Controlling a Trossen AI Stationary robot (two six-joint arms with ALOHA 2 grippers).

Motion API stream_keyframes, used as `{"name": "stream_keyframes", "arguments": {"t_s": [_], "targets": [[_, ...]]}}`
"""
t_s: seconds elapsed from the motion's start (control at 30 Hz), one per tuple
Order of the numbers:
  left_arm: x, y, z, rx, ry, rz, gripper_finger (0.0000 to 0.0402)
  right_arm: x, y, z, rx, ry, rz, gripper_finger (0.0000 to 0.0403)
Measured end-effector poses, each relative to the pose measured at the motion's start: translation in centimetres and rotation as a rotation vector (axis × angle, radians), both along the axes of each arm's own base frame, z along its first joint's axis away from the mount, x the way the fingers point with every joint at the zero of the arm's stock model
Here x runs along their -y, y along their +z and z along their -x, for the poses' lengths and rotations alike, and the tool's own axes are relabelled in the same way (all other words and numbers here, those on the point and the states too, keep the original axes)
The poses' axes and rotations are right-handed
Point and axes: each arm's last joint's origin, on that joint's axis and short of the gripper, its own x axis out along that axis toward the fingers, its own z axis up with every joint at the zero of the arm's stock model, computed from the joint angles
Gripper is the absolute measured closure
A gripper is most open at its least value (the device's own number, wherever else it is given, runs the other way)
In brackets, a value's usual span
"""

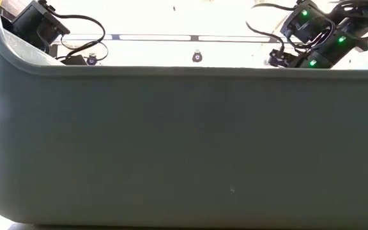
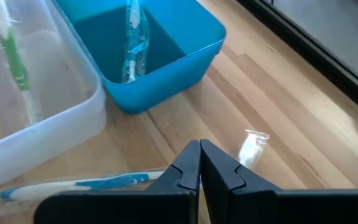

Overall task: Pick & Place Toothbrushes
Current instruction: Put the violet toothbrush into the green bin

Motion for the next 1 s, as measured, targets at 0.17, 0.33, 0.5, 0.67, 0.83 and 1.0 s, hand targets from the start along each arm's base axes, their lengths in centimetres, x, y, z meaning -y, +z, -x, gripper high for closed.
{"name": "stream_keyframes", "arguments": {"t_s": [0.17,0.33,0.5,0.67,0.83,1.0], "targets": [[0.00,-0.01,0.00,0.000,0.000,0.000,0.0401,-0.01,-0.01,0.01,-0.001,0.001,-0.001,0.0400],[0.00,-0.01,0.00,-0.001,0.000,0.000,0.0401,-0.01,0.00,0.00,0.000,0.001,-0.001,0.0400],[0.00,-0.01,0.01,-0.001,0.000,0.000,0.0401,-0.01,0.00,0.00,0.000,0.002,-0.002,0.0400],[0.00,-0.01,0.01,-0.001,0.000,0.000,0.0401,-0.01,0.00,0.00,0.000,0.003,-0.002,0.0400],[0.00,0.00,0.00,-0.001,0.000,0.000,0.0401,-0.01,0.00,0.00,0.000,0.003,-0.002,0.0400],[0.00,0.00,0.00,0.000,0.000,0.000,0.0401,-0.10,-0.02,-0.06,0.006,0.028,-0.026,0.0400]]}}
